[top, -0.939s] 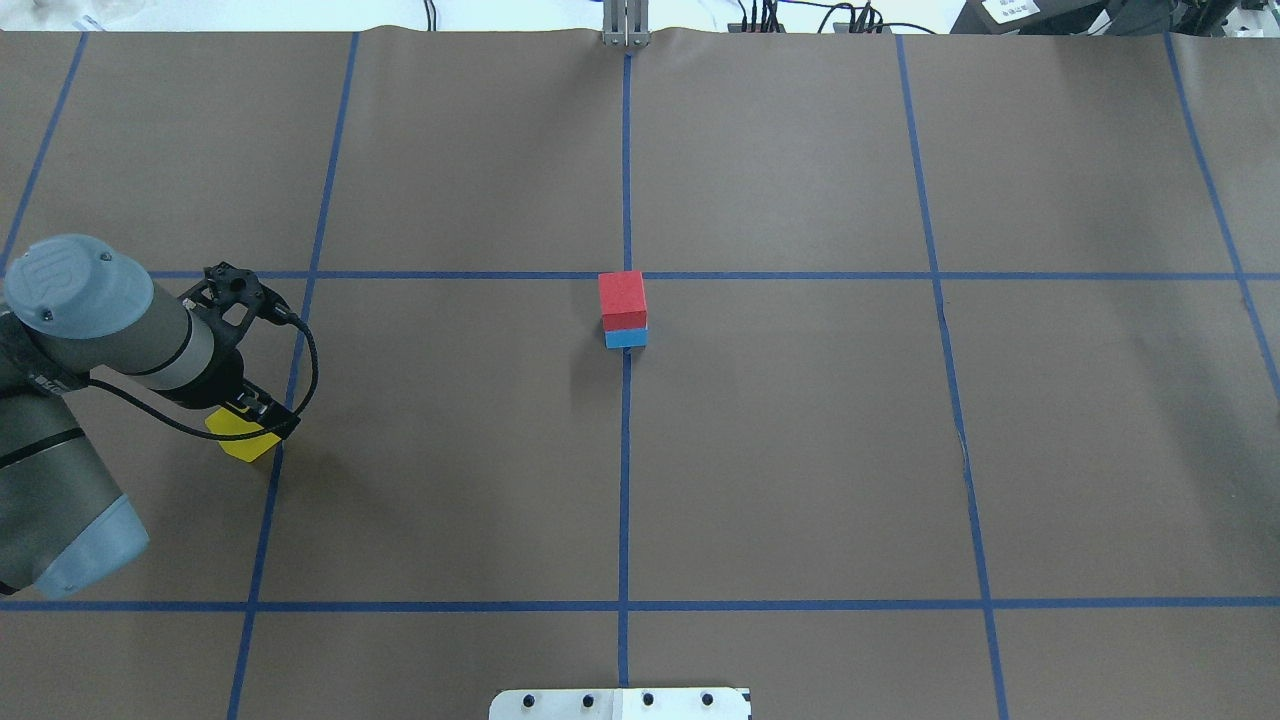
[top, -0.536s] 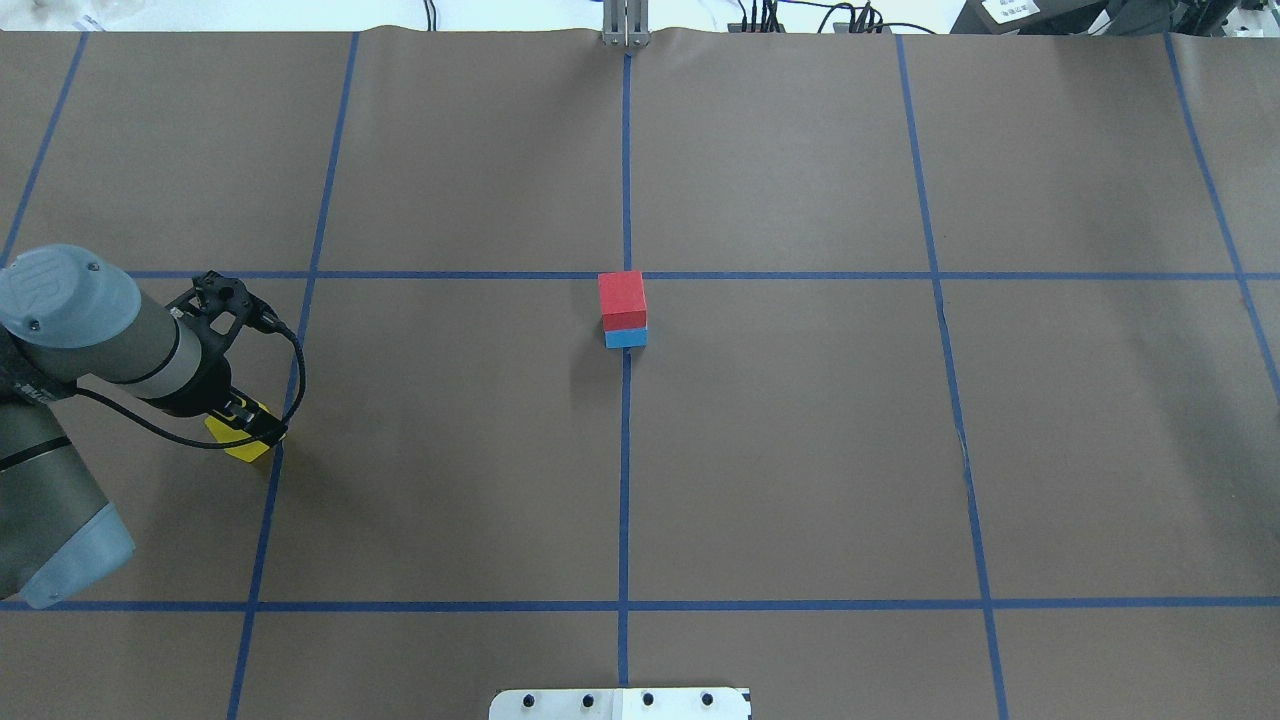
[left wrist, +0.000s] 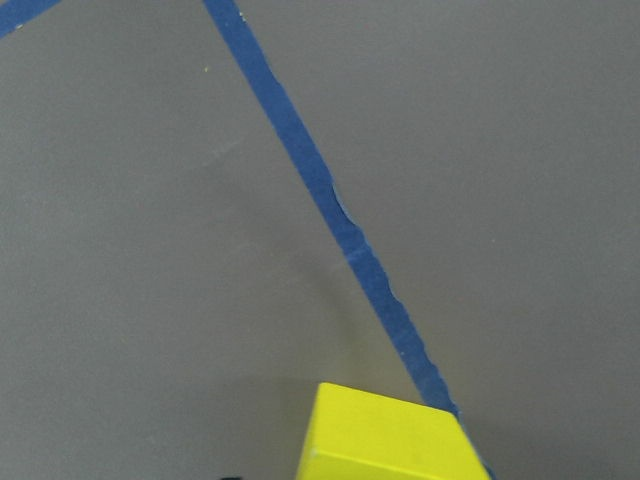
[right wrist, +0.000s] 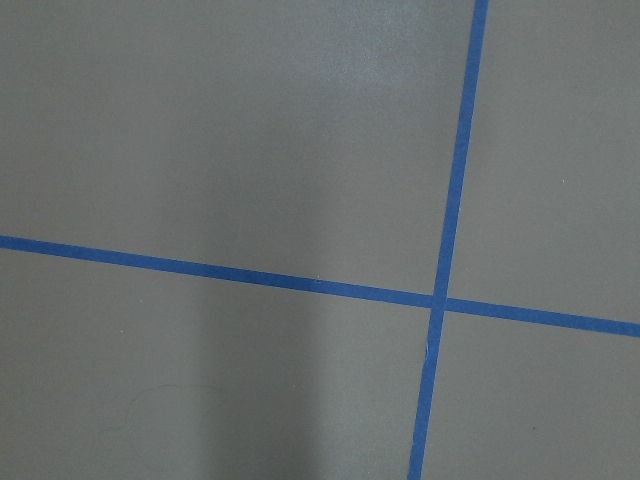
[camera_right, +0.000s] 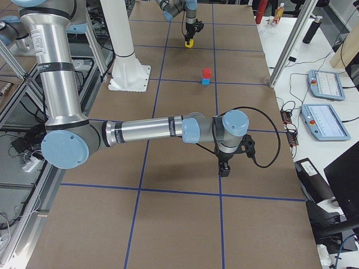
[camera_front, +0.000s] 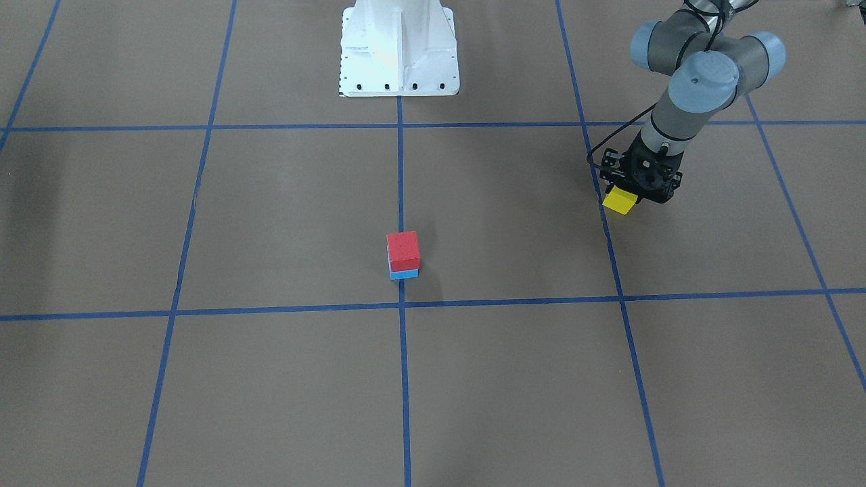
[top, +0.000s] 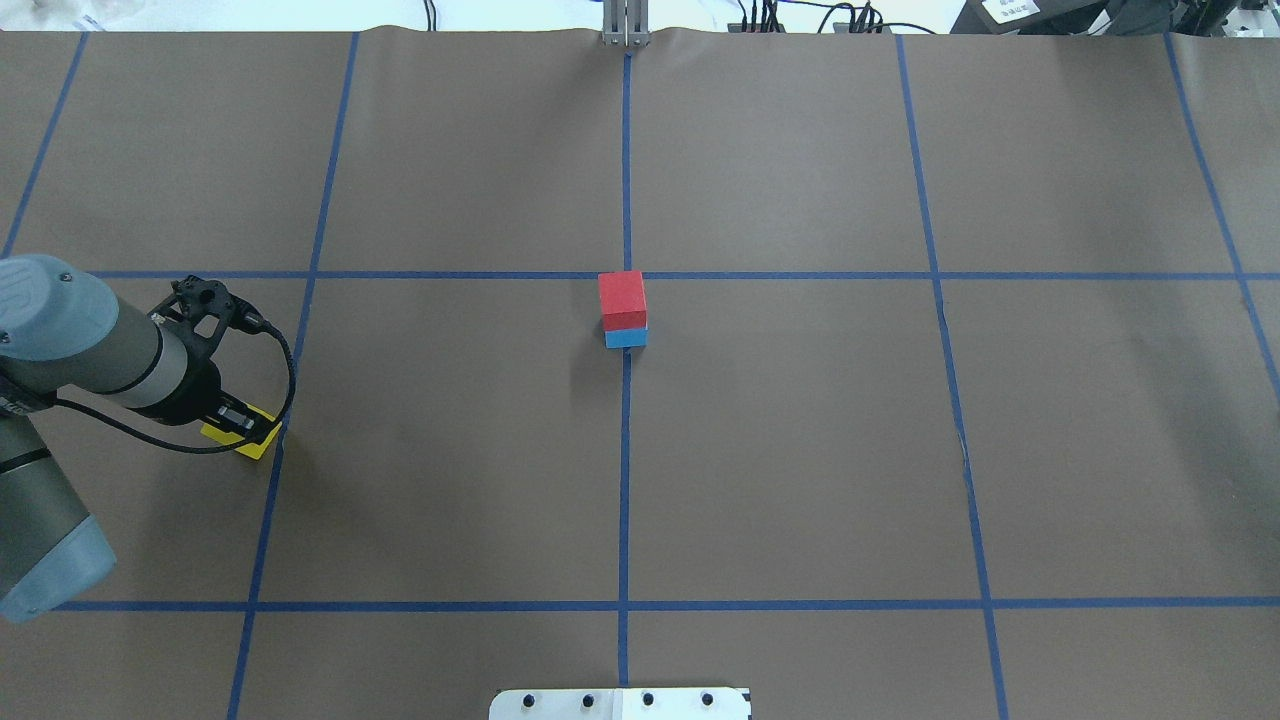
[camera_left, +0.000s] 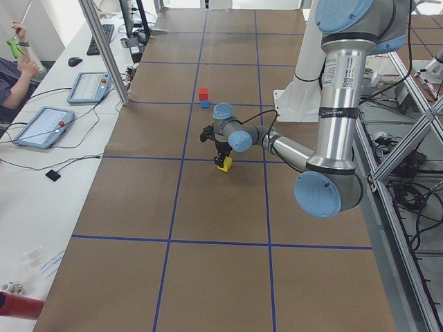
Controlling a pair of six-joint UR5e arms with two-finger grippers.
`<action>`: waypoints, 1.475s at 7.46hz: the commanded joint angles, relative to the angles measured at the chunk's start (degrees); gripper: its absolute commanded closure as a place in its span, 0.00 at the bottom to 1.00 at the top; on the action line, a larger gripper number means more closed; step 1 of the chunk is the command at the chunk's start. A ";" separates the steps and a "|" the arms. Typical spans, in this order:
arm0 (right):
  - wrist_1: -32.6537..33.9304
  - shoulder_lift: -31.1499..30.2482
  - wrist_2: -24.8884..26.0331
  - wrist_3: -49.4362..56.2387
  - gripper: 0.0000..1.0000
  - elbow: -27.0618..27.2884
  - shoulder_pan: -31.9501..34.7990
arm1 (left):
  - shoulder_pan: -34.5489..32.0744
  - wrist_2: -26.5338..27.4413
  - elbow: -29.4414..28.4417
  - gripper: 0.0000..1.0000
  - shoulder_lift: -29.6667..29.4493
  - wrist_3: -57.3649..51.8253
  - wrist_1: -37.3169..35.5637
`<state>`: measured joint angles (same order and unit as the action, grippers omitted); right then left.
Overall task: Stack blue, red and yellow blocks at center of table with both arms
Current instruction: 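Lift the yellow cube and carry it above the red cube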
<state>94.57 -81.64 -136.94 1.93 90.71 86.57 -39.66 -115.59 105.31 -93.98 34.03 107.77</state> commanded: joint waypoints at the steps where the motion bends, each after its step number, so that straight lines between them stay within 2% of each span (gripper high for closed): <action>1: 0.00 0.16 0.00 0.00 0.01 0.25 0.00 | -0.16 -0.16 1.74 1.00 -0.15 1.30 -1.06; 2: 0.00 0.17 0.00 0.00 0.01 0.17 0.09 | -0.07 -0.34 5.05 1.00 -0.93 1.30 -7.86; 3: 0.00 0.17 -0.08 0.00 0.01 0.25 0.09 | -0.07 -0.78 9.78 1.00 -4.77 1.30 -17.93; 4: 0.00 0.17 -0.08 0.00 0.01 0.34 0.09 | -0.85 -2.70 13.22 1.00 -10.90 1.39 -29.69; 5: 0.26 0.17 -0.17 0.00 0.01 0.60 0.09 | -2.25 -4.11 13.61 1.00 -19.14 2.26 -40.42; 6: 0.26 0.17 -0.26 0.00 0.01 0.61 0.18 | -2.61 -5.34 12.91 1.00 -26.88 6.88 -47.58; 7: 0.61 0.17 -0.17 0.00 0.01 1.13 0.18 | -2.53 -7.61 10.04 1.00 -32.26 13.28 -48.52; 8: 0.53 0.08 -0.17 0.00 0.01 1.22 0.18 | -2.36 -8.33 2.87 1.00 -40.32 18.91 -47.49; 9: 0.62 0.08 -0.26 0.00 0.01 1.31 0.35 | -2.27 -8.34 -6.77 1.00 -50.06 20.88 -47.65; 10: 0.53 0.08 -0.17 0.00 0.01 1.31 0.35 | -2.09 -8.34 -12.96 1.00 -55.38 21.07 -46.69; 11: 0.62 0.08 -0.26 0.00 0.01 1.31 0.35 | -2.09 -8.34 -17.02 1.00 -56.65 22.90 -41.99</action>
<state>95.13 -81.55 -137.15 1.93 91.98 86.89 -41.82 -123.85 95.08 -146.12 54.86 61.91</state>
